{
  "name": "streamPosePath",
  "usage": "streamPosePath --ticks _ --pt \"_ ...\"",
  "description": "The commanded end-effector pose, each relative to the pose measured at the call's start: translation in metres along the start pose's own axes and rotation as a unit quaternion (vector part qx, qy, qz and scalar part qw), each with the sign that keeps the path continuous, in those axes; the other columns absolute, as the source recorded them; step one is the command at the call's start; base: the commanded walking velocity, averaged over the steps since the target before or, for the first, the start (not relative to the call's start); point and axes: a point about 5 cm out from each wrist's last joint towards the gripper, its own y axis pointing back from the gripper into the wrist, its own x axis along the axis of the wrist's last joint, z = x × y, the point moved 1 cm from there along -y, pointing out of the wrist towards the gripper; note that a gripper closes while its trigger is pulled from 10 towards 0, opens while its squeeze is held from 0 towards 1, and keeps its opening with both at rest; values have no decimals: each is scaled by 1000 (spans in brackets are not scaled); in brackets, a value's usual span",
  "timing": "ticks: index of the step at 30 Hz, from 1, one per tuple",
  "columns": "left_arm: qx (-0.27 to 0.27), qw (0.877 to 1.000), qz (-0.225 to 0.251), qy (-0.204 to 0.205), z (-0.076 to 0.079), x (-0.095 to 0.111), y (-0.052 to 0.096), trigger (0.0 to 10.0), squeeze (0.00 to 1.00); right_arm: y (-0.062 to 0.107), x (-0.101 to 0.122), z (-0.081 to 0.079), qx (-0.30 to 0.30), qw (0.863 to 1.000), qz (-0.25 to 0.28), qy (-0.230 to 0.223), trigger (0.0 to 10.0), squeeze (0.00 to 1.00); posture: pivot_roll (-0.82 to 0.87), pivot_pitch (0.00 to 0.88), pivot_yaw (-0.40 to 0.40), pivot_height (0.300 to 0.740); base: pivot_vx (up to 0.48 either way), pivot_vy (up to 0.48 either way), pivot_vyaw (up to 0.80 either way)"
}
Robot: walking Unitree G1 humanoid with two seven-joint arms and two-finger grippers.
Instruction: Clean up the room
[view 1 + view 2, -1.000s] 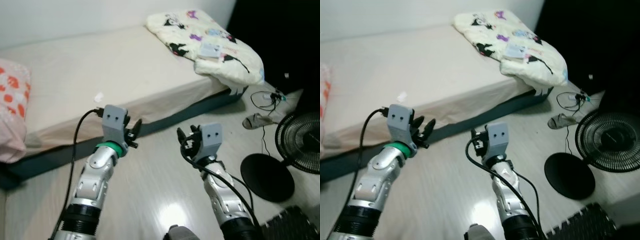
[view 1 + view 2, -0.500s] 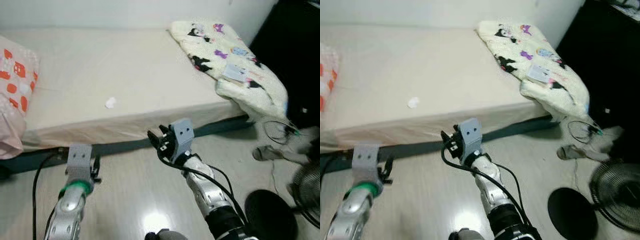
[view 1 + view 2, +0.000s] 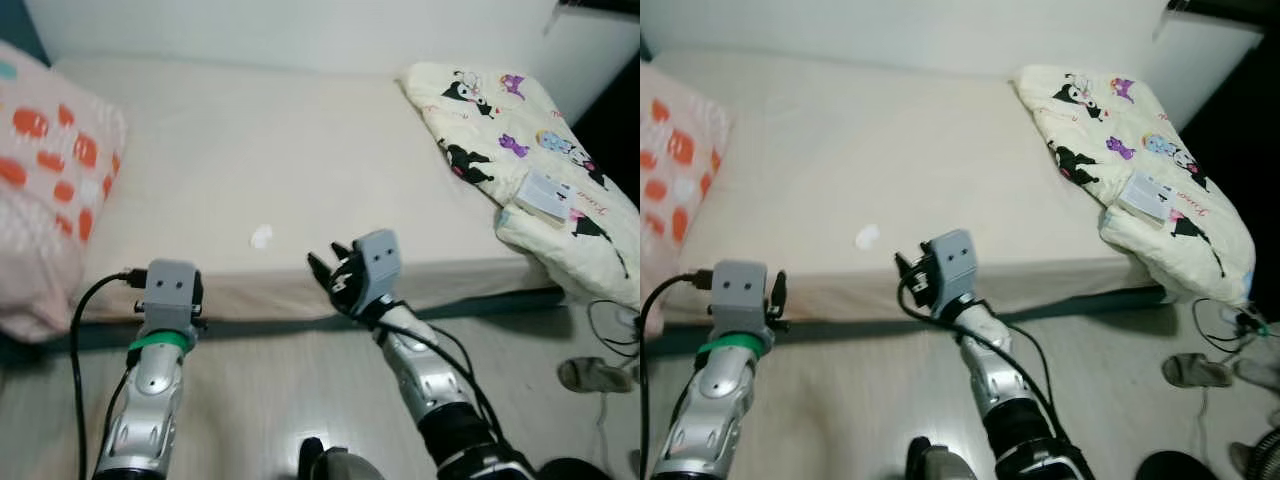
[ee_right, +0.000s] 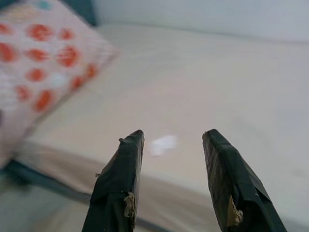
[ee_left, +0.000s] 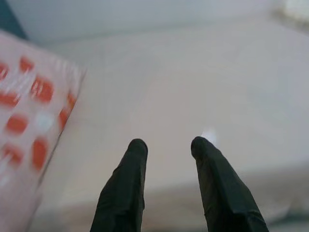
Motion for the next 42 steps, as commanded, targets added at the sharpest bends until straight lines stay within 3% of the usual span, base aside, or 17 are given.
streamPosePath --ticks 1,9,15,19,21,25,35,42 --pt "2 1000 -23 -10 -4 -14 6 10000 0 0 -3 -1 -4 1000 1 -9 10000 0 61 76 -86 740 428 0 0" --pt "-27 999 10 -39 4 0 -1 10000 0 -1 -1 -1 -15 1000 5 -12 10000 0 59 89 -49 740 420 0 0" --pt "-28 998 14 -51 2 1 -4 10000 0 -2 -1 -3 -13 1000 8 -18 10000 0 67 104 -37 740 407 0 0" --pt "-29 998 18 -55 -1 4 -8 10000 0 1 -2 -2 2 1000 7 -23 10000 0 49 89 -5 740 392 0 0" --pt "-44 997 16 -61 3 2 -10 10000 0 4 -4 1 12 1000 2 -21 10000 0 9 40 34 740 368 0 0" --pt "-89 991 11 -103 9 -7 -12 10000 0 5 -6 7 -2 999 3 -54 10000 0 -24 11 76 740 327 0 0" --pt "-87 993 -5 -79 4 -9 -17 10000 0 6 -9 1 -15 998 9 -65 10000 0 -50 0 111 740 55 0 0" --pt "-124 990 -4 -70 18 -14 -7 10000 0 23 -23 0 -34 996 -3 -79 10000 0 -73 0 122 740 0 0 0"
